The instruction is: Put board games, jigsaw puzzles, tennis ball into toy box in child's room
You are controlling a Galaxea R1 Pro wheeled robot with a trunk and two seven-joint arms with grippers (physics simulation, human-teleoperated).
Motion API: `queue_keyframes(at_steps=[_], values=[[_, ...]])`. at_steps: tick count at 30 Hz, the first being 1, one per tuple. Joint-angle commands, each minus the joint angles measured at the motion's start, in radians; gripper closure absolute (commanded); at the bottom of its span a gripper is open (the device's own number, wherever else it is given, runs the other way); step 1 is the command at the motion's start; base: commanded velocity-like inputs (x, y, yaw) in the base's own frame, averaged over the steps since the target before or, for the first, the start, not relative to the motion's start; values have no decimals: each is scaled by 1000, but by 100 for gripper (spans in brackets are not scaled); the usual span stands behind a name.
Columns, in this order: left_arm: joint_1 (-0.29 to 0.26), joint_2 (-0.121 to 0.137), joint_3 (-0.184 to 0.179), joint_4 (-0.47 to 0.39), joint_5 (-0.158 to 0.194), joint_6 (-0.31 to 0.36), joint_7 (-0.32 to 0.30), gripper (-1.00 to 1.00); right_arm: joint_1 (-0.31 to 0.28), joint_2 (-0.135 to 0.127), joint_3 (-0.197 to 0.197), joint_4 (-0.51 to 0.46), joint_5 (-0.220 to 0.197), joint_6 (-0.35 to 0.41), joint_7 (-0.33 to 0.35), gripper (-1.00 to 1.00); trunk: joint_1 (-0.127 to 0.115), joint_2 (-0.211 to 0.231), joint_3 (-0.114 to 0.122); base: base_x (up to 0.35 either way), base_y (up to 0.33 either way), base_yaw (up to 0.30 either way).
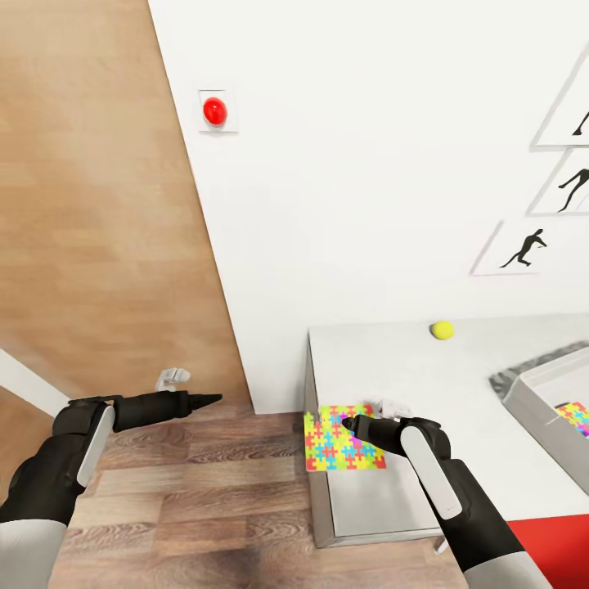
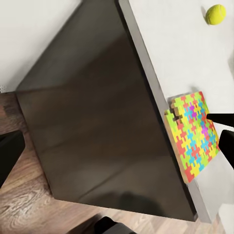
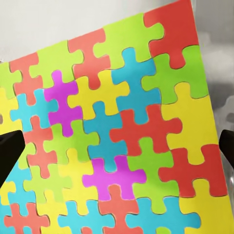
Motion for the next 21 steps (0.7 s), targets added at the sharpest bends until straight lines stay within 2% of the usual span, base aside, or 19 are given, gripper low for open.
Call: queue_keyframes(at_steps=[1,10,21], values=[[-1,0,1,0,2,6,-2,-100,-1,-1,2,-1,-10,1,-10,-100,1,-2,-2,0,129,0],[-1,0,1,0,2,5,-2,-100,-1,-1,2,-1,-10,1,-10,-100,1,-2,0,0,55,-5],[-1,0,1,0,2,5,-2,-100,-1,-1,2,-1,-9,0,-10,-100,1,-2,15,0,1,-94]])
